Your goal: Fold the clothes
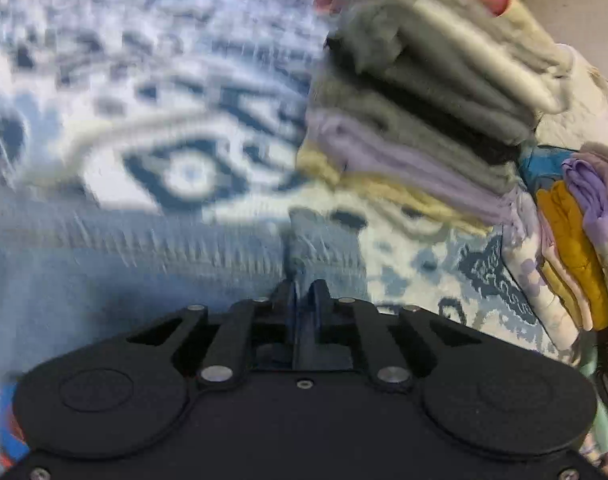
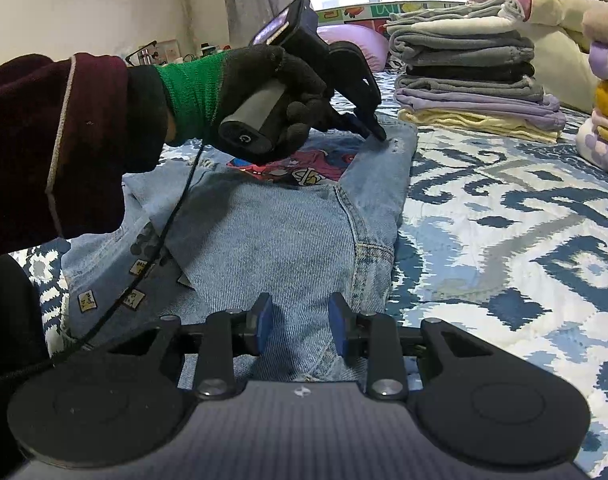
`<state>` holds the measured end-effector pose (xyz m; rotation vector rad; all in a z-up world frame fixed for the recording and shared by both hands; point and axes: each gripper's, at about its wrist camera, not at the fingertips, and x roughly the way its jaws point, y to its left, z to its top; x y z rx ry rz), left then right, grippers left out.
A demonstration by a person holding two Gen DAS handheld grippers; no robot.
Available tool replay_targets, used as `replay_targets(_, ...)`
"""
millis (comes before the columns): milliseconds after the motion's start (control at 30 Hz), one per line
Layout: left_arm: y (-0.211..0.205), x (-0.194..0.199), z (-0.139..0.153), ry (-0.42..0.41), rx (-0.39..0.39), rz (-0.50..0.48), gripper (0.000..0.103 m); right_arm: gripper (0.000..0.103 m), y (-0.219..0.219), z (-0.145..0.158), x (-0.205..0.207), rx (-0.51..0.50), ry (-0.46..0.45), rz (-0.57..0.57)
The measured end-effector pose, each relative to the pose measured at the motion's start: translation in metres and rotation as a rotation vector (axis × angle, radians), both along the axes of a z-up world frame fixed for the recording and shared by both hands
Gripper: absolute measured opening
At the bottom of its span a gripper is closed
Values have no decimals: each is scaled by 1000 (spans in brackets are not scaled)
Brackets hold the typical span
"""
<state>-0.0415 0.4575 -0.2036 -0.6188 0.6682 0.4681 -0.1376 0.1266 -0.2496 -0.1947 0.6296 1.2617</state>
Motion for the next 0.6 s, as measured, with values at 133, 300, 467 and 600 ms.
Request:
replay_targets(133, -17, 3, 25, -34, 133, -49, 5, 33, 0, 0, 0, -5, -7, 0)
replay_targets(300, -25, 41, 7, 77, 200, -104, 5, 33, 0, -1, -1, -2, -5, 0)
replay_targets(467, -12, 59, -16, 127, 206, -126, 5, 33, 2, -2, 1, -3, 2, 3)
replay_targets(600, -10, 52, -5, 102, 220, -139, 5, 34, 3, -3, 0, -10, -5, 6)
